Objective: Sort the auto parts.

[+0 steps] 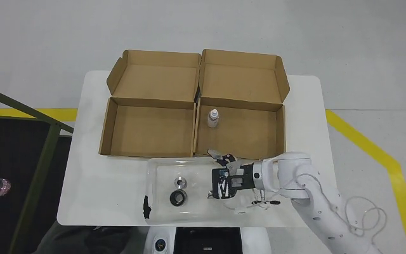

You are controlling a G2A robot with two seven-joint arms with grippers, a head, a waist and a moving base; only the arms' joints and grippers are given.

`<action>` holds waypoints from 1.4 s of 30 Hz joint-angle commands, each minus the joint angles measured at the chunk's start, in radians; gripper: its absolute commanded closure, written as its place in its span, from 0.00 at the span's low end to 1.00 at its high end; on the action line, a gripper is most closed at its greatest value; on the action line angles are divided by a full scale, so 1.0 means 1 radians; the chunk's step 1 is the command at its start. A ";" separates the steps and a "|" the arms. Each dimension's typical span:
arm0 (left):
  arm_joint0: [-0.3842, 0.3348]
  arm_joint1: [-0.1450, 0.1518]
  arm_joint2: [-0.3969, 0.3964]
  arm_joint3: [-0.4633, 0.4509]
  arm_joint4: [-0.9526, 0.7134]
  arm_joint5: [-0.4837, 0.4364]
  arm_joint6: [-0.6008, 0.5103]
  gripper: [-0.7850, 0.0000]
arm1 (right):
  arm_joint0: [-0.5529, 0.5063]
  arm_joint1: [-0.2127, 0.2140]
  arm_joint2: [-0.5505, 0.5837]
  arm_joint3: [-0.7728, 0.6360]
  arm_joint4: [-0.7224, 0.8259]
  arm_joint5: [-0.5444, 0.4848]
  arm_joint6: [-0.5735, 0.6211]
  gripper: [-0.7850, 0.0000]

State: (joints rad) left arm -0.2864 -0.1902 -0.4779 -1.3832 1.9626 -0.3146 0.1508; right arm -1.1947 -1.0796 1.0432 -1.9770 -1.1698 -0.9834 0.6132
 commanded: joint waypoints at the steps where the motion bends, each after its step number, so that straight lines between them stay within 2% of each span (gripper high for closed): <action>1: 0.000 0.000 0.000 0.000 0.000 0.000 0.000 0.00 | -0.002 0.002 -0.008 -0.007 -0.001 0.001 0.027 0.00; 21: 0.000 0.000 0.000 0.000 0.000 0.000 0.000 0.00 | 0.048 0.003 -0.160 0.011 -0.014 0.039 0.214 0.00; 28: 0.000 0.000 0.000 0.000 0.000 0.000 0.000 0.00 | 0.069 0.001 -0.204 0.021 -0.014 0.063 0.278 0.08; 36: 0.000 0.000 0.000 0.000 0.000 0.000 0.000 0.00 | 0.097 0.004 -0.261 0.043 -0.019 0.092 0.315 0.30; 42: 0.000 0.000 0.000 0.000 0.000 0.000 0.000 0.00 | 0.123 0.009 -0.312 0.067 -0.022 0.116 0.340 0.40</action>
State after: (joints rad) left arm -0.2864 -0.1902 -0.4779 -1.3832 1.9626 -0.3146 0.1508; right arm -1.0759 -1.0715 0.7394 -1.9138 -1.1903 -0.8722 0.9479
